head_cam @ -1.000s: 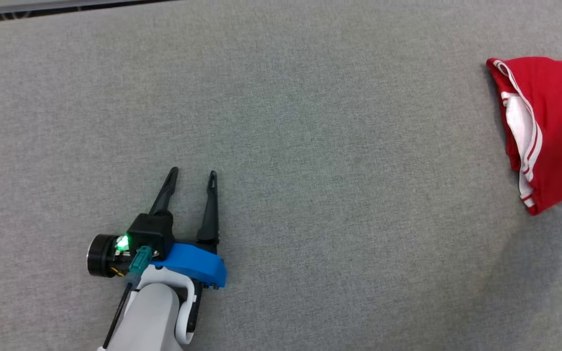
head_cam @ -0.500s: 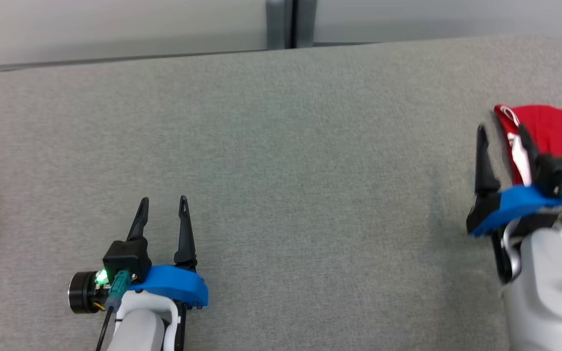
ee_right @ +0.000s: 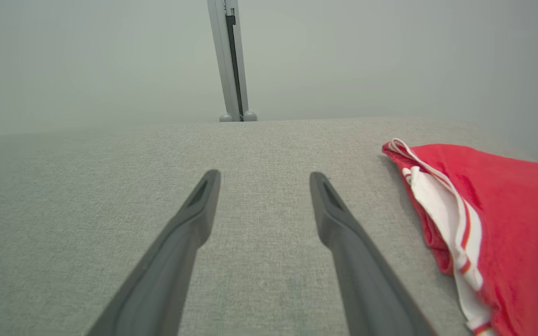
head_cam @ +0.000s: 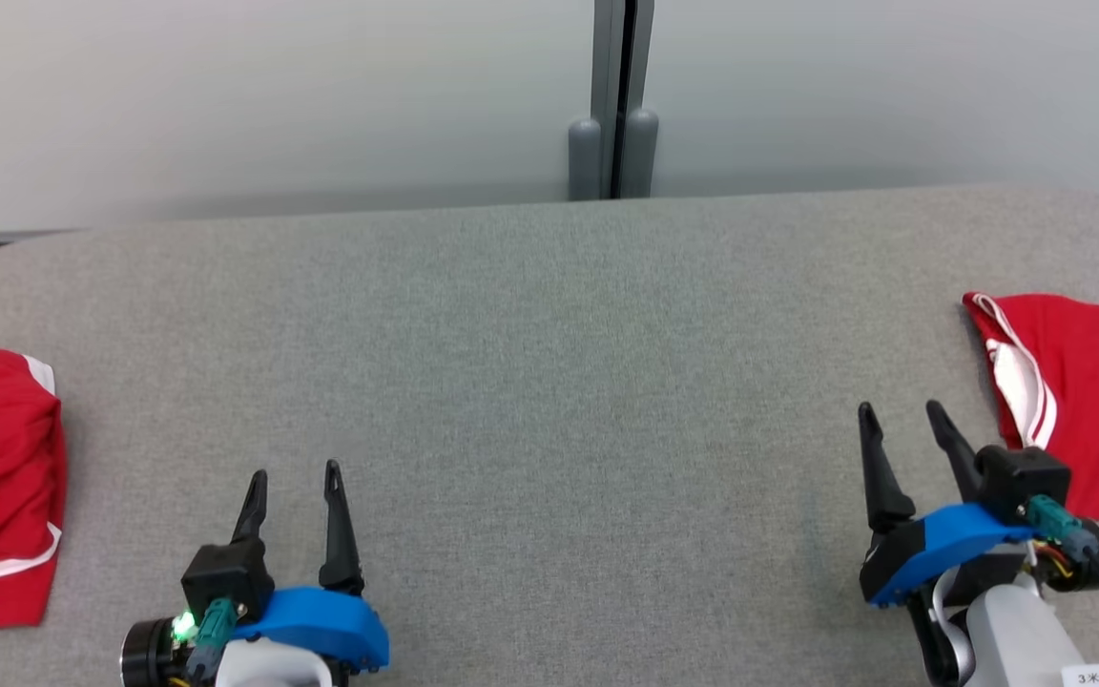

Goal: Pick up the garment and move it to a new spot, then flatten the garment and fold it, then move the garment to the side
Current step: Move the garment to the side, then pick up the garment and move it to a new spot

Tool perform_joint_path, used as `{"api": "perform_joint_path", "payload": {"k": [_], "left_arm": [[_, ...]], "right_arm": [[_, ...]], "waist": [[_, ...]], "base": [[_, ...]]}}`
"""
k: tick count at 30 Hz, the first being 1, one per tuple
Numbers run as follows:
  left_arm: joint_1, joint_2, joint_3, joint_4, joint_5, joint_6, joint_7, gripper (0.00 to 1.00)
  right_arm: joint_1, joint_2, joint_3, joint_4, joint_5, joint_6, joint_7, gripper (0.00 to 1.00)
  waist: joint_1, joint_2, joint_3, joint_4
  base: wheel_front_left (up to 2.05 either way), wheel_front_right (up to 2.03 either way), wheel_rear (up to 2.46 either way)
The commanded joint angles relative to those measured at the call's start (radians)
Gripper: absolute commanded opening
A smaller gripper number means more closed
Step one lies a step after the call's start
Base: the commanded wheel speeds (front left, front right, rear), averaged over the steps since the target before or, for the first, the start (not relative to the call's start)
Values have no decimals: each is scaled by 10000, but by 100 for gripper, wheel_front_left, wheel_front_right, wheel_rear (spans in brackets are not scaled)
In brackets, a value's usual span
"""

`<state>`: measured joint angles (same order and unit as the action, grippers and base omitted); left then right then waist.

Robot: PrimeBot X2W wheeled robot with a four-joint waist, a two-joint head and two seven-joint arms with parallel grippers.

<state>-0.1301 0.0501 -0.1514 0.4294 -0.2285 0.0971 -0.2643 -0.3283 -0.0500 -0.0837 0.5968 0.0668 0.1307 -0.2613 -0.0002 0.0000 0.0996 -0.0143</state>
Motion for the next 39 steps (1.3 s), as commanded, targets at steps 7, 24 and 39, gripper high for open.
{"api": "perform_joint_path", "payload": {"k": [7, 24, 39], "left_arm": [[534, 3, 284, -34, 95, 94, -1, 100], [639, 6, 576, -71, 200, 15, -1, 100], [1015, 6, 1349, 65, 567, -153, -1, 100]], "right_arm": [[488, -24, 377, -140, 274, 1, -53, 100], [798, -17, 598, -94, 655, 1, -54, 100], [985, -24, 1210, 67, 1109, 1, -54, 100]], "waist": [[2, 0, -707, -158], [2, 0, -808, 638], [2, 0, -901, 3667]], "base": [[0, 0, 0], [0, 0, 0], [0, 0, 0]]}}
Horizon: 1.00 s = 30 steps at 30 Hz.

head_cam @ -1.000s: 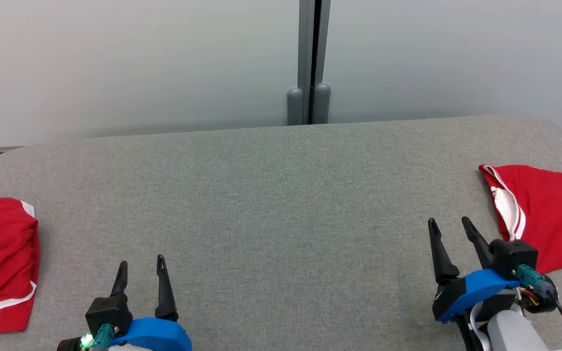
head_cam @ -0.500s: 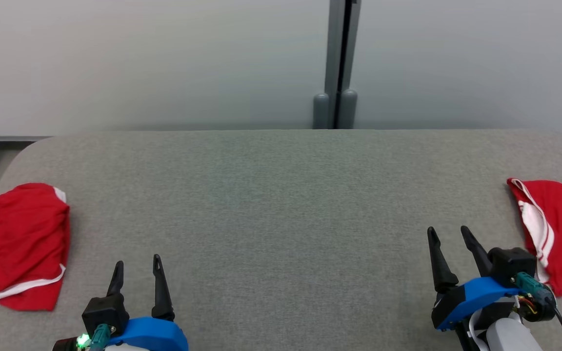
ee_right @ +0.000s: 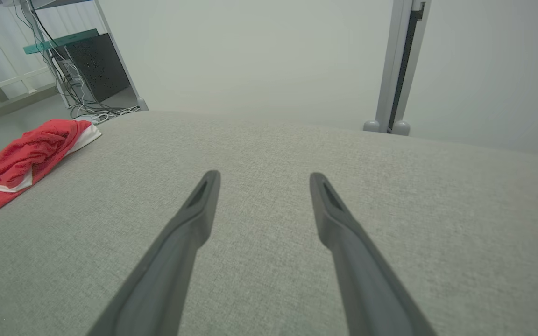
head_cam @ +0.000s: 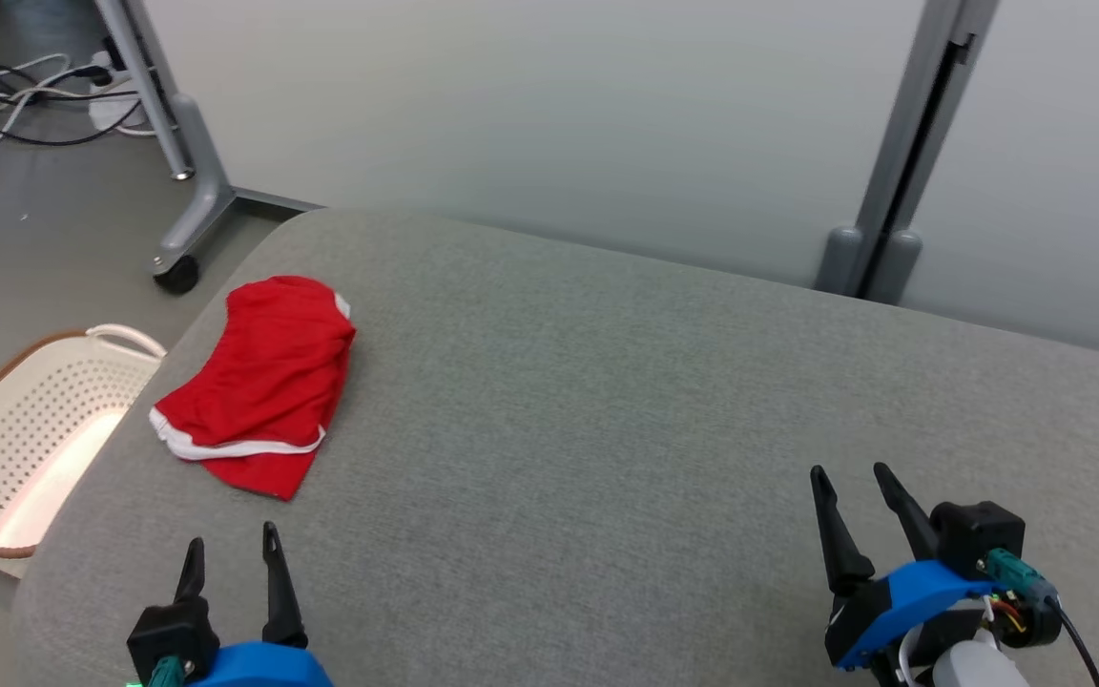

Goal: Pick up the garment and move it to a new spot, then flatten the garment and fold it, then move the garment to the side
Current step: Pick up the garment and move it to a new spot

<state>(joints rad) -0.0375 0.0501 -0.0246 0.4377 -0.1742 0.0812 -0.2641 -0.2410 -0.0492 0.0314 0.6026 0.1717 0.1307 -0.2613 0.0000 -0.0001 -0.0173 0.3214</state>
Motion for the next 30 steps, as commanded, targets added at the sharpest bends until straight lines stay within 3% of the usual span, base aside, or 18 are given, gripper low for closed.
{"api": "perform_joint_path", "payload": {"k": [1, 6, 12, 25, 30], "left_arm": [[110, 1, 102, -27, 33, -5, -3, 100], [179, 1, 344, -60, 75, -16, -3, 100], [186, -2, 625, -35, -144, -94, -3, 100], [-1211, -4, 1235, 655, -294, -234, -3, 100], [-2463, 55, 1636, 1229, -101, -289, -3, 100]], "right_arm": [[126, -30, 76, 0, 98, 1, -53, 100], [142, -36, 149, 3, 208, 1, -54, 100], [-34, -36, 275, -22, 236, 1, -53, 100], [-514, -38, 633, -369, -280, 1, -54, 100], [-862, -36, 813, -713, -568, 1, -54, 100]], "waist": [[0, 1, 271, 503], [0, 1, 299, 1265], [0, 1, 435, 1548], [0, 1, 1529, 758], [0, 1, 2348, 288]], "base": [[0, 0, 0], [0, 0, 0], [0, 0, 0], [0, 0, 0], [0, 0, 0]]}}
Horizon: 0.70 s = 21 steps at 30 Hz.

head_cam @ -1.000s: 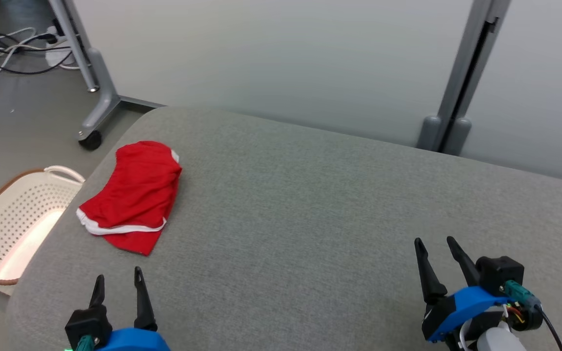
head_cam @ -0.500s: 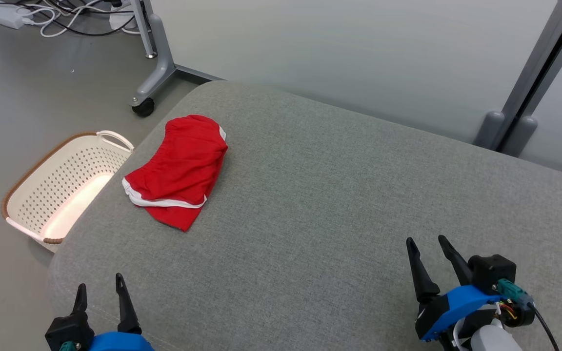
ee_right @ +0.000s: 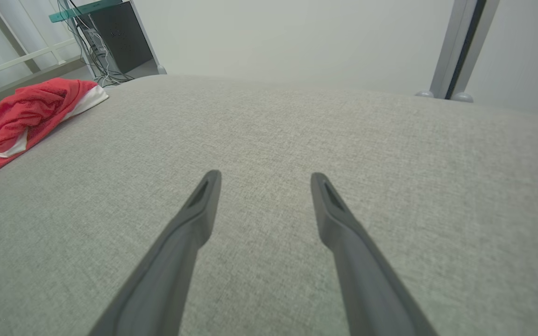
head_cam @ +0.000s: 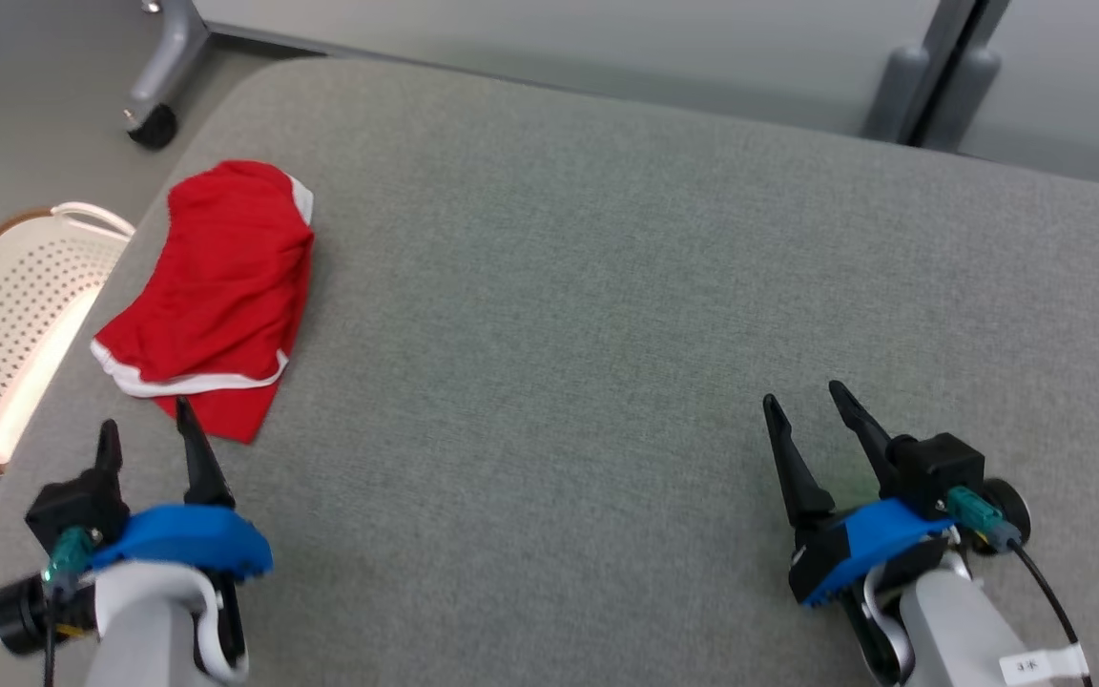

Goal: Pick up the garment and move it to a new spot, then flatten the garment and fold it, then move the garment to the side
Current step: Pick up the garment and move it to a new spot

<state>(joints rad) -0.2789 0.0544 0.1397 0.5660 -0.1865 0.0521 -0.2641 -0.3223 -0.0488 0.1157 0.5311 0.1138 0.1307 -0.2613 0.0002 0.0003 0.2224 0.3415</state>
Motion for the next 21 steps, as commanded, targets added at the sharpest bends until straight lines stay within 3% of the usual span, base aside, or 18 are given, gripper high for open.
{"api": "perform_joint_path", "payload": {"k": [1, 14, 21], "left_arm": [[-327, 61, 72, 76, 39, -32, -1, 100], [-3186, 1032, 733, 3172, 269, 37, -3, 100], [-4077, 1335, 909, 4694, 167, 221, -1, 100]], "right_arm": [[-132, -40, 39, -88, -41, 1, -54, 100], [-1045, -43, 903, -1014, -190, 1, -53, 100], [-1191, -46, 815, -1186, -271, 1, -53, 100]], "waist": [[-2, -3, 133, -22], [-2, -3, 1736, -1374], [-2, -3, 2134, -1749]], "base": [[0, 0, 0], [0, 0, 0], [0, 0, 0]]}}
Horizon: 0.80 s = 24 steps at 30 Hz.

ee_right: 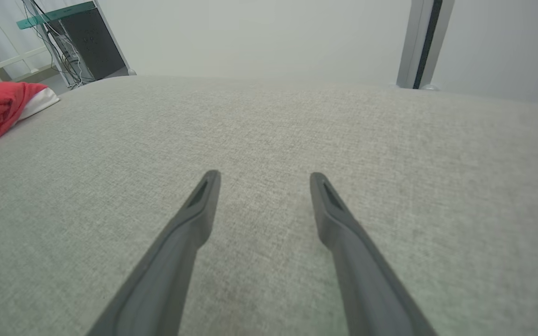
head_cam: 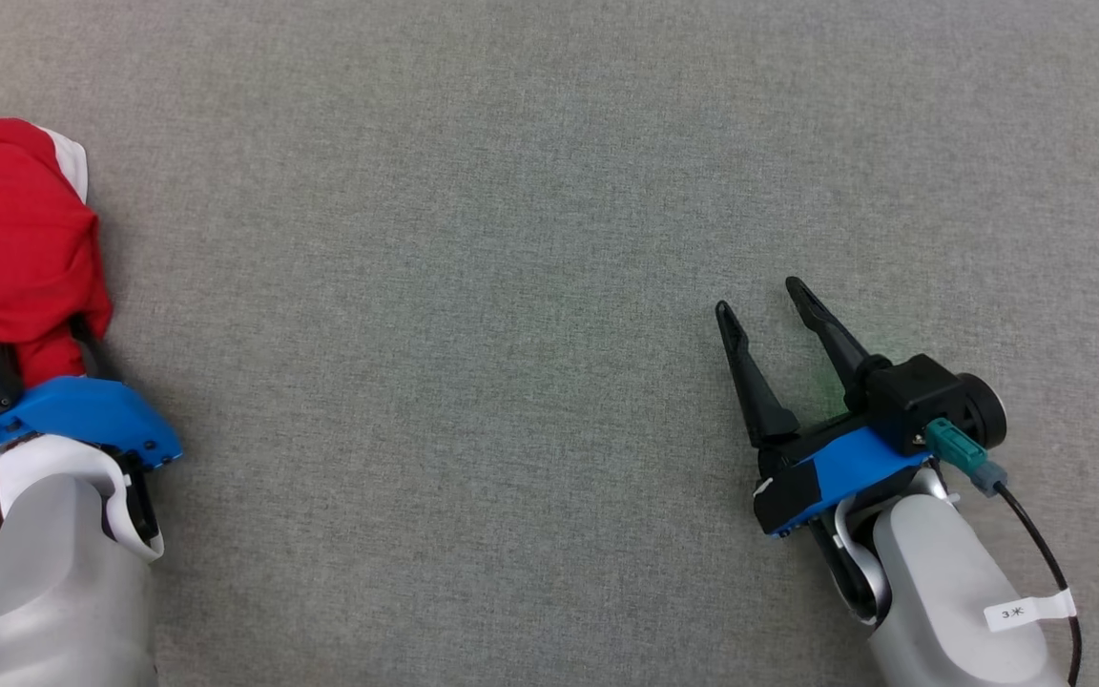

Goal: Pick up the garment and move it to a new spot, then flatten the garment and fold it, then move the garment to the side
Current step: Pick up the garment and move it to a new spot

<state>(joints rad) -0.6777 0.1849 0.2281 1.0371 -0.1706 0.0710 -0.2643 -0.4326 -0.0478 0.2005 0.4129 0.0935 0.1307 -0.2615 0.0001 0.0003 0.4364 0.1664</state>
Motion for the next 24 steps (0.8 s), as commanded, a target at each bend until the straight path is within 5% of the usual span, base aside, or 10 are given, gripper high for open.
{"api": "perform_joint_path", "payload": {"k": [1, 2, 3, 14, 24], "left_arm": [[-143, 37, 18, 90, 13, 32, 1, 66], [-180, 31, 36, 133, -8, -4, -1, 10], [-186, 13, 55, 162, -27, -10, 1, 0], [277, -412, -294, -2925, 536, -754, -12, 0], [610, -1049, -1251, -4668, 873, -1524, -12, 0]], "right_arm": [[-82, -57, -86, -11, -71, 1, -51, 100], [-67, -57, -128, -12, -73, 1, -51, 100], [-41, -57, -177, -3, -76, 1, -51, 100], [359, -52, -322, 264, 486, 1, -53, 100], [713, -52, -174, 387, 1189, 1, -53, 100]], "waist": [[-1, -3, -1, -11], [-1, -3, -14, -22], [-1, -3, -51, -28], [-1, -3, -1145, -140], [-1, -3, -2179, -1126]], "base": [[0, 0, 0], [0, 0, 0], [0, 0, 0], [0, 0, 0], [0, 0, 0]]}}
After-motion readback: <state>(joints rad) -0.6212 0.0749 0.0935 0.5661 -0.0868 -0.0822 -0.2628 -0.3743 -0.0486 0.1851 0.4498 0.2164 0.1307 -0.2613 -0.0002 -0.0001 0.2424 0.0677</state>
